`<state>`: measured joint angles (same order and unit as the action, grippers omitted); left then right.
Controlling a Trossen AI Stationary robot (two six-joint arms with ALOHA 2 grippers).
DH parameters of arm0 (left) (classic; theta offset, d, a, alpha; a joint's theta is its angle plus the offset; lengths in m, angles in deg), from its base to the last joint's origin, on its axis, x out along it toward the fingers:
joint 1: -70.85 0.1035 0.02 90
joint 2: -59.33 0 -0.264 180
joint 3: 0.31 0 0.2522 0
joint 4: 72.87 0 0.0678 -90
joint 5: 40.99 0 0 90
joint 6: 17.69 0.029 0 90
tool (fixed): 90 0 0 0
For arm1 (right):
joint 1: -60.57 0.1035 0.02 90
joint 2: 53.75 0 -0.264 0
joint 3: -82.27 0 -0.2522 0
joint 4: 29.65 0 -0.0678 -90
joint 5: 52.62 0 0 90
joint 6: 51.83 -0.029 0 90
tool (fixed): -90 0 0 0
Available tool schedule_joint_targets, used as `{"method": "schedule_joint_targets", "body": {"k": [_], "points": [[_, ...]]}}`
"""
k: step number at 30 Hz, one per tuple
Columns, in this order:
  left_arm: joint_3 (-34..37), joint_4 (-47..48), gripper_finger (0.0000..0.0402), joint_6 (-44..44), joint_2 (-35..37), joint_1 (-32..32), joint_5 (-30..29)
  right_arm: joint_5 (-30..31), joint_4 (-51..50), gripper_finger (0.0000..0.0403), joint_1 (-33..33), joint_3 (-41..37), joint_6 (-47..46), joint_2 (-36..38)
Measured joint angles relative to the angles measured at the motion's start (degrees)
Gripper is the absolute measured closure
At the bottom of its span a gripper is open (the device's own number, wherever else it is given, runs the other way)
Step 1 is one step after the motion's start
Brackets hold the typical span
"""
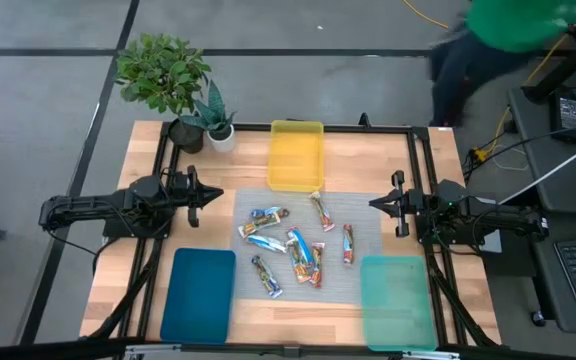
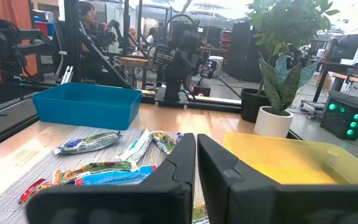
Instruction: Pick and place Granola Bars by type
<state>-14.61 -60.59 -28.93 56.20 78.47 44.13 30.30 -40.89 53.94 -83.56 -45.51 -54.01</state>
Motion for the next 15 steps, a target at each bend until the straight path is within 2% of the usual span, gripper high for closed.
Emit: {"method": "schedule_joint_targets", "body": {"k": [15], "points": [[-0.02,0.00,0.0393,0.00,-0.02,-0.01,0.00,-0.01,-0.01,0.0381,0.00,0.00,0.01,-0.01]]}}
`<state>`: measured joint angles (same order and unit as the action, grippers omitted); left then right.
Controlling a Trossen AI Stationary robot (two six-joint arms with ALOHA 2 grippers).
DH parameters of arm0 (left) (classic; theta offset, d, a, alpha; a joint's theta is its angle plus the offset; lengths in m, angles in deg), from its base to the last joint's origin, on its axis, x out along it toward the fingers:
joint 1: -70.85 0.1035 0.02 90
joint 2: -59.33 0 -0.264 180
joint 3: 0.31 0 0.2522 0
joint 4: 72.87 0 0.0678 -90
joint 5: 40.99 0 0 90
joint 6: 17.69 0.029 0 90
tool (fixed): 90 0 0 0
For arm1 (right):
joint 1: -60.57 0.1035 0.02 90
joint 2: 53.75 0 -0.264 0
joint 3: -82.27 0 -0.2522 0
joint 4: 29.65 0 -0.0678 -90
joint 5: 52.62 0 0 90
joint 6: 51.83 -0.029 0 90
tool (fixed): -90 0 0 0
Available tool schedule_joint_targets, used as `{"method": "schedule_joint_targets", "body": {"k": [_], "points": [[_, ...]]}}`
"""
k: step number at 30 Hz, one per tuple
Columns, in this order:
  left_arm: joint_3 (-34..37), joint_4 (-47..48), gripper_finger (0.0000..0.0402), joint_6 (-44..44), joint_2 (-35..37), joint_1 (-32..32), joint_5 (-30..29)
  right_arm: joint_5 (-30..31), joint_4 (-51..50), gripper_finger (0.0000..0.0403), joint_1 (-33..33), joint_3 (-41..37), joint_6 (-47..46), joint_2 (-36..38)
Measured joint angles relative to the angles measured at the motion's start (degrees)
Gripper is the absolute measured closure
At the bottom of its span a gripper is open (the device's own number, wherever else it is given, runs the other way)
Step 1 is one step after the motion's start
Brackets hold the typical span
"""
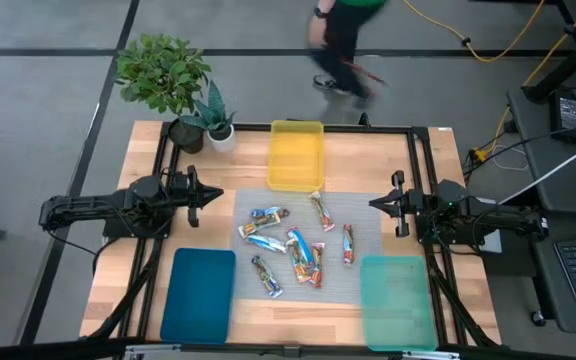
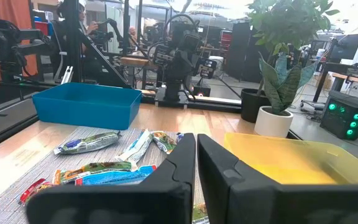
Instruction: Pick and place Granola Bars by type
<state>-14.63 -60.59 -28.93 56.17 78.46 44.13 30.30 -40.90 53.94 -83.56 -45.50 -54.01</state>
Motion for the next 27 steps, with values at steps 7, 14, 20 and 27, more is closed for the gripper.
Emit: {"method": "schedule_joint_targets", "body": {"k": [7,14,20,27], "points": [[0.00,0.00,0.0389,0.00,0.02,0.01,0.00,0.00,0.01,0.0381,0.00,0.00,-0.02,0.01],[0.00,0.00,0.0393,0.00,0.00,0.01,0.00,0.01,0.01,0.0381,0.00,0.00,-0.01,0.00],[0.00,0.00,0.0390,0.00,0.01,0.00,0.00,0.00,0.02,0.0381,0.00,0.00,-0.02,0.01],[0.00,0.00,0.0392,0.01,0.02,0.01,0.00,0.00,0.00,0.0381,0.00,0.00,-0.02,0.02]]}}
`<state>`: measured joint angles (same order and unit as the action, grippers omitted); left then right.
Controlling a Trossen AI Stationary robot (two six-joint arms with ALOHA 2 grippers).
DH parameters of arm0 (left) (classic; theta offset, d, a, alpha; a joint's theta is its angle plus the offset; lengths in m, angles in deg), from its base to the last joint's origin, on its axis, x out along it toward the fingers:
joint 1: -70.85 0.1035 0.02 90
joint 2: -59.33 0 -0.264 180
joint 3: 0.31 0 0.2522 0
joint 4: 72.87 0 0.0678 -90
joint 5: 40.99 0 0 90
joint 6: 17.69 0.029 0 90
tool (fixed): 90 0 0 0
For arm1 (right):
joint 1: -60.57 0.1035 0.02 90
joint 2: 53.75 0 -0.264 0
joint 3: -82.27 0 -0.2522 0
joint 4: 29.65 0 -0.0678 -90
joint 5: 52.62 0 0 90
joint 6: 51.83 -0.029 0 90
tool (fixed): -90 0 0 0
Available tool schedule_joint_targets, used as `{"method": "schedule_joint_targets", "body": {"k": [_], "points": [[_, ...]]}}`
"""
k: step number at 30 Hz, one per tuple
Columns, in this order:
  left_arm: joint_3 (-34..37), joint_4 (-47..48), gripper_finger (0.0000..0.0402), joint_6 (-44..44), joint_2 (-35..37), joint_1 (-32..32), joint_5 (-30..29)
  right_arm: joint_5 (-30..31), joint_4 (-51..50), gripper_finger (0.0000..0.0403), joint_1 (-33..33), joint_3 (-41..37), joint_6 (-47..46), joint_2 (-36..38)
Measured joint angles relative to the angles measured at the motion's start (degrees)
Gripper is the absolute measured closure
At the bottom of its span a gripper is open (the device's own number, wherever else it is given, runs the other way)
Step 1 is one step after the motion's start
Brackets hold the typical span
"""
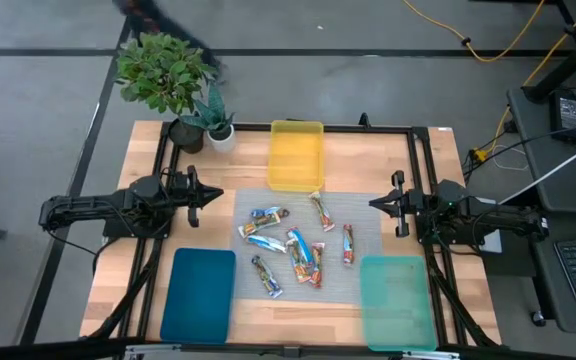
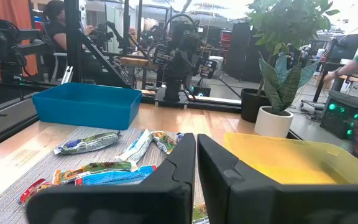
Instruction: Pick and place Granola Bars by type
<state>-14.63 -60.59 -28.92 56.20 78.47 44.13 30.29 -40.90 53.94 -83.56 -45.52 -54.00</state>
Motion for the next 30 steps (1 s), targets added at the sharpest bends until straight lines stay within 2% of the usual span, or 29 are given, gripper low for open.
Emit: {"method": "schedule_joint_targets", "body": {"k": [10,18,21,24,27,30], "points": [[0.02,-0.47,0.0389,0.01,-0.02,-0.02,-0.10,0.01,0.01,0.0381,0.00,0.00,0.02,-0.01],[-0.03,-6.59,0.0393,-0.34,0.01,-0.02,-0.28,0.01,0.02,0.0381,0.00,0.00,0.01,-0.01],[-0.04,-8.48,0.0391,-3.64,0.04,0.00,-0.25,0.00,0.02,0.0381,0.00,-0.02,0.00,0.00],[-0.18,-10.85,0.0388,-2.10,-0.24,0.04,-1.41,0.02,0.00,0.0381,0.00,0.00,0.00,-0.02],[-2.80,-11.10,0.0384,-1.95,-0.26,-0.03,1.76,0.01,0.01,0.0381,0.00,0.00,0.00,-0.01],[-8.63,-7.35,0.0378,-3.38,-1.39,-0.12,4.96,0.02,0.02,0.0381,0.00,-0.02,0.01,-0.01]]}}
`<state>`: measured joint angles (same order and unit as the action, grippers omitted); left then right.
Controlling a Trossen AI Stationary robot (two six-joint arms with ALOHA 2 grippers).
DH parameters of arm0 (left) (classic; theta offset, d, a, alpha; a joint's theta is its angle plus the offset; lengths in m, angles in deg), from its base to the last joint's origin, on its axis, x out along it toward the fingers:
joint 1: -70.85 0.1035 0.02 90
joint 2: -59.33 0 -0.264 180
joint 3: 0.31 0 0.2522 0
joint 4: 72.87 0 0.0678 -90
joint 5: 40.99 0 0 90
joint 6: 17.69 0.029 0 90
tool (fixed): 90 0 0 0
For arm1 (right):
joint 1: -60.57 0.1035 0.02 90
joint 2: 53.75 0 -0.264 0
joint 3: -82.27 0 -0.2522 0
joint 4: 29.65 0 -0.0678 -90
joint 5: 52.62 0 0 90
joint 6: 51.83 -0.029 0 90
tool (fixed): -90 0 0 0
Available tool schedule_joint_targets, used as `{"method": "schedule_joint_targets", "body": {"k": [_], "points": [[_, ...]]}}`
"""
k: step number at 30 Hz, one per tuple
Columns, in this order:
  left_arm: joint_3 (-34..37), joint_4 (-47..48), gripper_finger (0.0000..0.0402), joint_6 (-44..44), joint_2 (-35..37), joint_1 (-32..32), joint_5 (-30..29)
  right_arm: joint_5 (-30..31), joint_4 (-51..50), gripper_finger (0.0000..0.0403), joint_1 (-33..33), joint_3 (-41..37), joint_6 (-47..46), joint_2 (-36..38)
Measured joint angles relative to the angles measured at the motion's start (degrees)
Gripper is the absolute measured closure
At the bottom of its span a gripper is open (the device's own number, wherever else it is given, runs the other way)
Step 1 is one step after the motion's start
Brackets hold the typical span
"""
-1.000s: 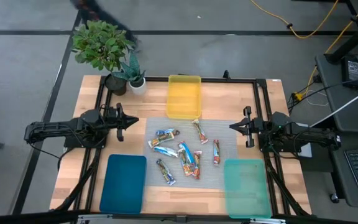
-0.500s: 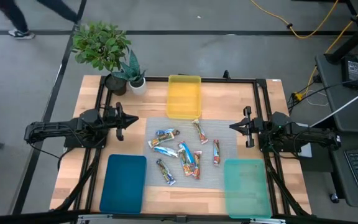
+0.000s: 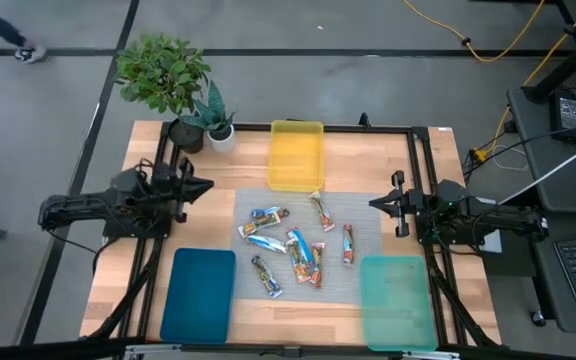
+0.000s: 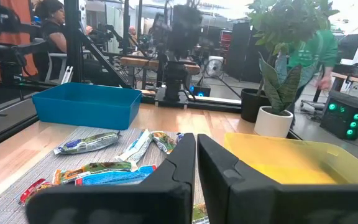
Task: Pick and place Granola Bars by type
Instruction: Put the top blue granola bar into the blue bin
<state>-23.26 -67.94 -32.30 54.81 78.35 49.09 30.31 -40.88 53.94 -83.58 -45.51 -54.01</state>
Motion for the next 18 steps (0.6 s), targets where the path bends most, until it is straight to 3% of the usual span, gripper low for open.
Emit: {"method": "schedule_joint_targets", "body": {"k": [7,13,18], "points": [[-23.82,25.73,0.0366,4.69,-12.57,0.01,-0.51,0.00,0.00,0.0381,0.00,0.02,0.01,0.00],[-41.88,31.51,0.0353,5.10,-30.09,0.01,-1.55,0.00,0.00,0.0381,0.00,0.01,-0.01,0.00],[-52.79,33.91,0.0336,4.93,-44.05,0.01,-1.44,0.00,0.00,0.0381,0.00,0.02,0.00,-0.01]]}}
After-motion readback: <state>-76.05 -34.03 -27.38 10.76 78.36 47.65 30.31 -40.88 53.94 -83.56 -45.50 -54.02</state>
